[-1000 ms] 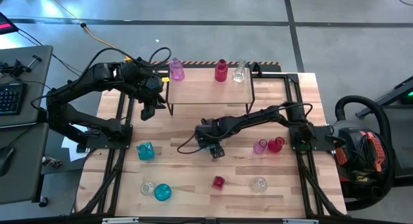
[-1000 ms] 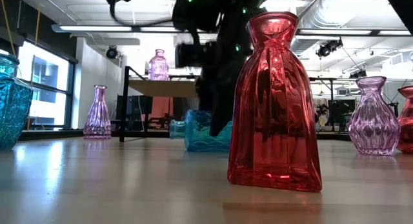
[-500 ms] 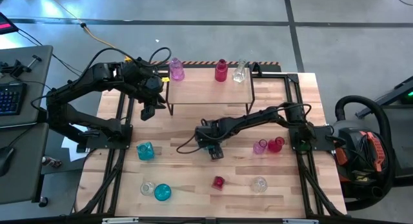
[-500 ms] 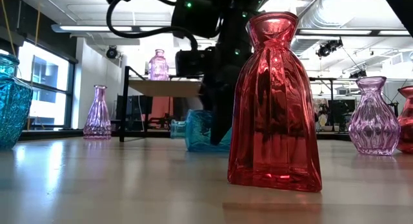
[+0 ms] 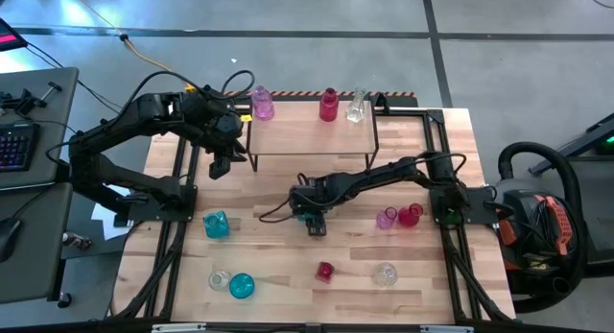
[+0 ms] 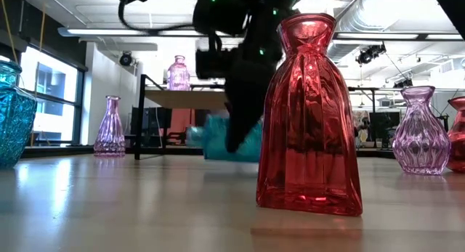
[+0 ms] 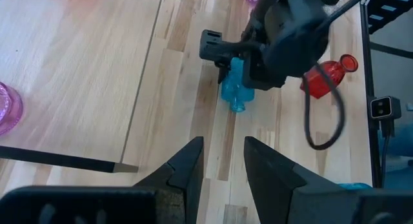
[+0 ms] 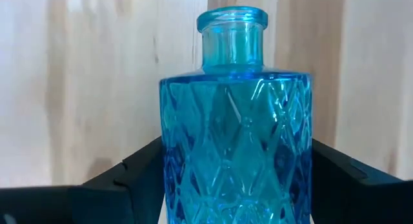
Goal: Sort vases onto shelf
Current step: Put the bottom right blue vase on the shelf
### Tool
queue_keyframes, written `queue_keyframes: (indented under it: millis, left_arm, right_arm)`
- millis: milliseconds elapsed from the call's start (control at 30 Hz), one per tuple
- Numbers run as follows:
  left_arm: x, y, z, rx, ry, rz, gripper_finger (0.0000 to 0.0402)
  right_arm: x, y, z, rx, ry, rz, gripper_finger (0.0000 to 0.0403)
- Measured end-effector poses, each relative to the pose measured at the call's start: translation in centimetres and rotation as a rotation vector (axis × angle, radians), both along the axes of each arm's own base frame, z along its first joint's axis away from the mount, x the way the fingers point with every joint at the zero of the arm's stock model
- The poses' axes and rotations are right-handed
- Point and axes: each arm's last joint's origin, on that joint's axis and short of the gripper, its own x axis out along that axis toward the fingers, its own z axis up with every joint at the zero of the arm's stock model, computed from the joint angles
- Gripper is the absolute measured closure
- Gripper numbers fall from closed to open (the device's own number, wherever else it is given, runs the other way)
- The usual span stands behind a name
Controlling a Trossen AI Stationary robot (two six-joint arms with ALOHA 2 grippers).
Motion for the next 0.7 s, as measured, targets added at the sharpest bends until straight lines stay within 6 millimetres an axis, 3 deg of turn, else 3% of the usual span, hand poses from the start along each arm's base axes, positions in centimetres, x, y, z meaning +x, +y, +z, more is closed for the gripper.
queue_keyframes:
  millis: [467,700]
  left_arm:
    - [0.0,0.0,0.0,0.000,0.000,0.000,0.0298]
    - [0.0,0.0,0.0,0.000,0.000,0.000,0.0298]
  right_arm:
    - [0.4,-2.1,7.3,0.024,-0.396,-0.396,0.0146]
    - [1.1,-3.7,9.2,0.005,-0.617,-0.625,0.0146]
